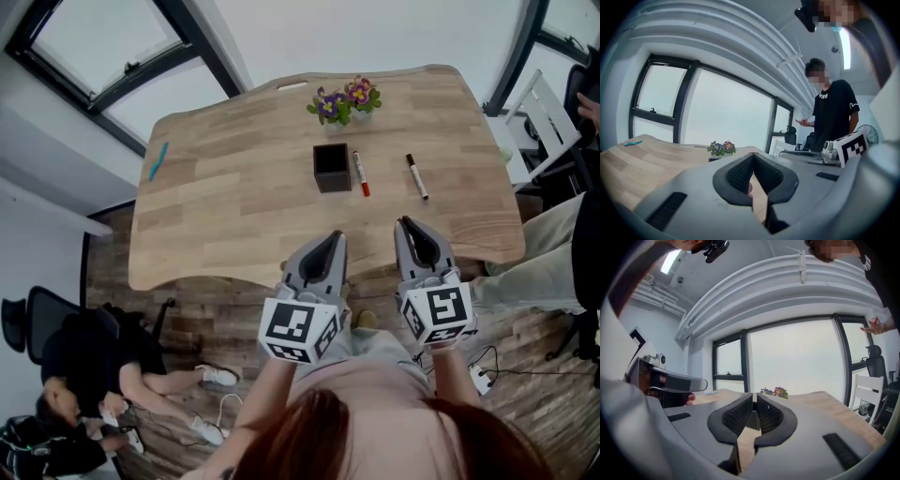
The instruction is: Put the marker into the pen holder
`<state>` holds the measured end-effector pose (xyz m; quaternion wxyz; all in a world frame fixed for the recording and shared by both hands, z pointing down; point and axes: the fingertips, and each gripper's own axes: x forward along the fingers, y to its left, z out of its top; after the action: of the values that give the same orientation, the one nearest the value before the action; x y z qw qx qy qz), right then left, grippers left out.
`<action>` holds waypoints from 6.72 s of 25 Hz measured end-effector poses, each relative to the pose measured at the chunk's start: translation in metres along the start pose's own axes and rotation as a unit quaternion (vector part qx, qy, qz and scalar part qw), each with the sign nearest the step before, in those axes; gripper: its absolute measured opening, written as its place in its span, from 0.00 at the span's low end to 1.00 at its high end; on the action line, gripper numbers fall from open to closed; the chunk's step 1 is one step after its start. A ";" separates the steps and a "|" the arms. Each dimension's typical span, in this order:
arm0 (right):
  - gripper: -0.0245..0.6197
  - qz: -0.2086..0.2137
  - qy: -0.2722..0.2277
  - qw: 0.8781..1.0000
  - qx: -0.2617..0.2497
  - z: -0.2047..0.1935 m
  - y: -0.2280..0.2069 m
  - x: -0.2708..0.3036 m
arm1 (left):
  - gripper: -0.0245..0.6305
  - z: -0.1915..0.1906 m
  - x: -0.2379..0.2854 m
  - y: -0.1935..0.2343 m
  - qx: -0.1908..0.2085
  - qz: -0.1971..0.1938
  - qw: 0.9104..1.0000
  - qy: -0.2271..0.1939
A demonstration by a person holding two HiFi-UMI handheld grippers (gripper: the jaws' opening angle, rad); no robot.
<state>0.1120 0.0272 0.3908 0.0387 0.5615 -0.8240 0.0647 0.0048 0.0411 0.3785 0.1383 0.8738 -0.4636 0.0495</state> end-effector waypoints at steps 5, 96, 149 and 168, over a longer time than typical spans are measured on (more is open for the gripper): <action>0.04 -0.006 0.011 1.000 -0.002 -0.005 -0.003 0.026 | 0.04 0.005 0.018 0.020 -0.001 -0.008 1.000 0.005; 0.12 -0.065 0.313 0.947 -0.039 -0.217 -0.056 0.185 | 0.04 -0.022 0.143 0.172 -0.052 -0.053 0.994 0.078; 0.11 0.037 0.133 0.988 -0.069 -0.047 -0.048 0.147 | 0.04 0.011 0.113 0.148 -0.031 0.036 0.999 0.013; 0.11 0.102 0.132 0.984 -0.055 -0.041 -0.019 0.151 | 0.04 0.019 0.107 0.149 -0.022 0.045 0.999 0.008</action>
<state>0.0738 -0.1122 0.4530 0.1709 0.4580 -0.8671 0.0959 -0.0588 -0.1288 0.4122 0.1585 0.8484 -0.5022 0.0526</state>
